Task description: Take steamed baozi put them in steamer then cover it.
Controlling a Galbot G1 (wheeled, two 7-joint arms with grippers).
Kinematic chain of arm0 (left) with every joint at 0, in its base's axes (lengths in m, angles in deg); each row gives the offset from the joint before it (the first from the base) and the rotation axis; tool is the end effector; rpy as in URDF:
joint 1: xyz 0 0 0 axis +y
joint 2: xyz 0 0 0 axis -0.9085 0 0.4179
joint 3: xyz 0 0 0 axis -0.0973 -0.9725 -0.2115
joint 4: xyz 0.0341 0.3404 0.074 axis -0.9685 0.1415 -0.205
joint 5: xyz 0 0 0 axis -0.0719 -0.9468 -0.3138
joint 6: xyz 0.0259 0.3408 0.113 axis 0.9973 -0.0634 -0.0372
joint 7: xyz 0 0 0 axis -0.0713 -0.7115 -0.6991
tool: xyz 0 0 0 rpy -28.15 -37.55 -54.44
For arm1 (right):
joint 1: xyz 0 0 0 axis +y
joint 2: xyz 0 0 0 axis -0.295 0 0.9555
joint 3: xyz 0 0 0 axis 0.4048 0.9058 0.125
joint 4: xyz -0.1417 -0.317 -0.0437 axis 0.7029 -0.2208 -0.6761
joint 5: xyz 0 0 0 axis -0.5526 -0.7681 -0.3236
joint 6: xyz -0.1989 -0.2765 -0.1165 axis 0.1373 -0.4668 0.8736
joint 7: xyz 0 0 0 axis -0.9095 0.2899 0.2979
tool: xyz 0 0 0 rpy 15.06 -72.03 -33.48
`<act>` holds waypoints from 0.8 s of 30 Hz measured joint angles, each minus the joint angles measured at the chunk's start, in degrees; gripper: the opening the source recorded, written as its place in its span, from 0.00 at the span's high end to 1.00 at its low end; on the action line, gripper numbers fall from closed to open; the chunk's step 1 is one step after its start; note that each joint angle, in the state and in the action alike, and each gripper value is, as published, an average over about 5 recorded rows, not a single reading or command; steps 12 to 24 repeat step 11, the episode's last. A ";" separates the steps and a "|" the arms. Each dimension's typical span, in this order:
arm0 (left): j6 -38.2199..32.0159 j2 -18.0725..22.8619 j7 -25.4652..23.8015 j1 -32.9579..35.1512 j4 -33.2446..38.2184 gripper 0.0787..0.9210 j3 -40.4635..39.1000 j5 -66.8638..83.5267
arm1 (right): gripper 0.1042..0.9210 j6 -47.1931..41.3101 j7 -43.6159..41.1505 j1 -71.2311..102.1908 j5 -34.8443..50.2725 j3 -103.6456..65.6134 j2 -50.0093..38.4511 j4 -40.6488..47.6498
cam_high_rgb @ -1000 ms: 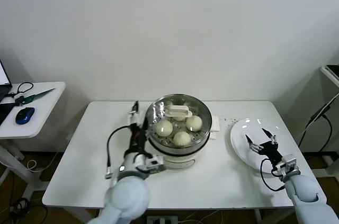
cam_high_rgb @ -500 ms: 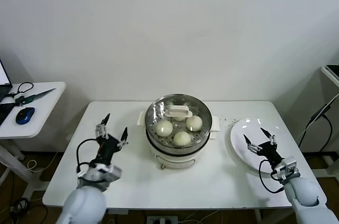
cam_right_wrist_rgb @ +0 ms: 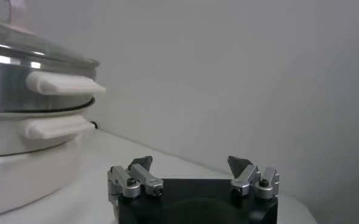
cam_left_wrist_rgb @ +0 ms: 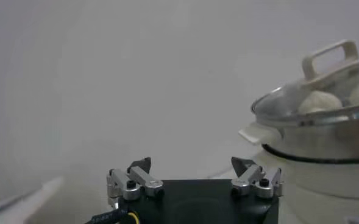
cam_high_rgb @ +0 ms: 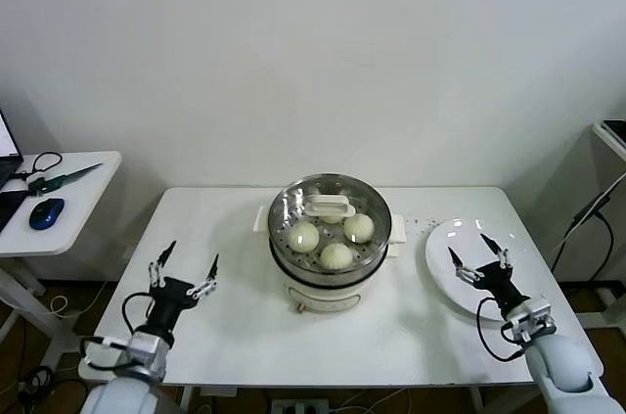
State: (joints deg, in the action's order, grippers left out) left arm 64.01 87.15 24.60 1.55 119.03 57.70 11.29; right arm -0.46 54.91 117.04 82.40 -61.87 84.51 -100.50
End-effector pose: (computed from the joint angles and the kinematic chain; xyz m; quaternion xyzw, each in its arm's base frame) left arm 0.2108 0.0876 -0.3199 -0.0531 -0.9825 -0.1759 0.0297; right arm 0.2970 -0.2141 -0.3787 0.1163 -0.9833 0.1300 0.0520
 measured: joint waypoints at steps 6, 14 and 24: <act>-2.38 1.50 -1.09 1.78 -0.06 0.12 1.41 5.20 | 0.12 -0.61 0.81 0.86 0.29 0.11 -0.61 -2.46; -3.41 2.42 -1.23 2.47 0.39 0.12 2.03 6.95 | 0.12 -1.04 1.16 1.16 0.16 0.43 -0.61 -4.11; -3.41 2.42 -1.23 2.47 0.39 0.12 2.03 6.95 | 0.12 -1.04 1.16 1.16 0.16 0.43 -0.61 -4.11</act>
